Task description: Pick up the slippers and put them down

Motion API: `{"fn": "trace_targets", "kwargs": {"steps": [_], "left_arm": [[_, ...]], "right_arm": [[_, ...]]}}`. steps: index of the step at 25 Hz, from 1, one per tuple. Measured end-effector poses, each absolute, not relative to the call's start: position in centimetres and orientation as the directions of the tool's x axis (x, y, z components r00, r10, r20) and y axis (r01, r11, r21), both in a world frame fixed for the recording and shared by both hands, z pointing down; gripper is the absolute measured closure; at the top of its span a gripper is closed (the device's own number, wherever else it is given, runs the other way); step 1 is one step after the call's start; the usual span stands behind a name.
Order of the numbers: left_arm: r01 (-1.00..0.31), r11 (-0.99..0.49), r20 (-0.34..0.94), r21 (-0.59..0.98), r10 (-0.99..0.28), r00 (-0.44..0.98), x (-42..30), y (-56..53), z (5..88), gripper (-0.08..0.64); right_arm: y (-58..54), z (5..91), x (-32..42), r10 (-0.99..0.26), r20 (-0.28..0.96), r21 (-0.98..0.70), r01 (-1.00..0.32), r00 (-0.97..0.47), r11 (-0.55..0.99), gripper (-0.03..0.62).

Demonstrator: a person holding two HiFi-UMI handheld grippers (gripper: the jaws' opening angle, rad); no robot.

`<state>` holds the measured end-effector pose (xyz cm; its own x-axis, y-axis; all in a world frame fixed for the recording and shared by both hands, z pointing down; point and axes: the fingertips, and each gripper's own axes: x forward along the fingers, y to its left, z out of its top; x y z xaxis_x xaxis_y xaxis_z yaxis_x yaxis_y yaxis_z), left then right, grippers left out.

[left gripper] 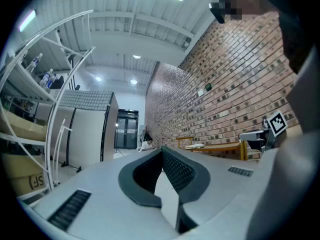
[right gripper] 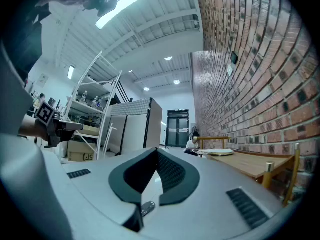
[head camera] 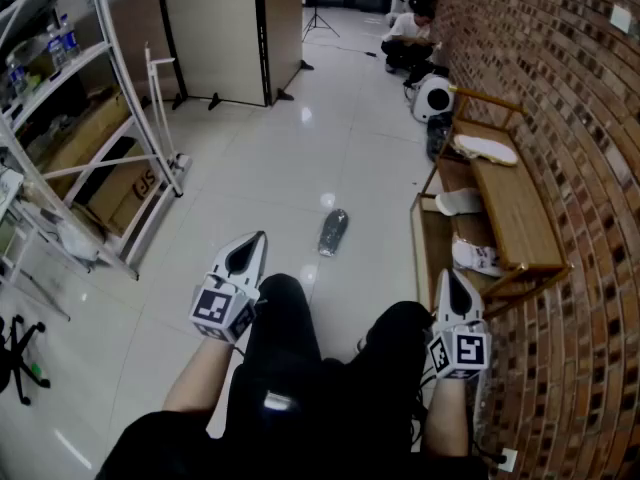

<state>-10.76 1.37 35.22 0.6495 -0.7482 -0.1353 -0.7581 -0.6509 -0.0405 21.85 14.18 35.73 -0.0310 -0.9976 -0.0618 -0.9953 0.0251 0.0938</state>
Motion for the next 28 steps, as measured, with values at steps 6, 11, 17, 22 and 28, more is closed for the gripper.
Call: {"fn": "trace_targets", "kwargs": {"steps": [6, 11, 17, 22, 28], "left_arm": [[-0.768, -0.64, -0.156, -0.003, -0.758, 0.633, -10.8, 0.6, 34.2, 0.558], [-0.757, -0.652, -0.176, -0.049, -0.74, 0.649, -9.8, -1.3, 32.2, 0.557], [-0.742, -0.668, -0.194, -0.058, -0.721, 0.665, -9.1, -2.9, 30.8, 0.557], [-0.752, -0.656, -0.181, -0.071, -0.733, 0.656, -9.0, -5.5, 32.7, 0.558], [-0.776, -0.624, -0.166, -0.086, -0.759, 0.629, -8.9, -10.8, 34.5, 0.557]], "right_arm": [[13.0, 35.2, 22.1, -0.997, -0.073, 0.07, -0.998, -0.012, 0.007, 0.583], [10.1, 33.7, 21.8, -0.997, -0.073, 0.096, -0.995, -0.039, 0.032, 0.583], [7.6, 32.9, 21.3, -0.995, -0.088, 0.078, -0.996, -0.049, 0.042, 0.583], [4.4, 35.4, 20.8, -0.997, -0.063, 0.076, -0.996, -0.048, 0.043, 0.583], [-1.8, 37.8, 20.6, -0.997, -0.035, 0.077, -0.995, -0.064, 0.061, 0.583]]}}
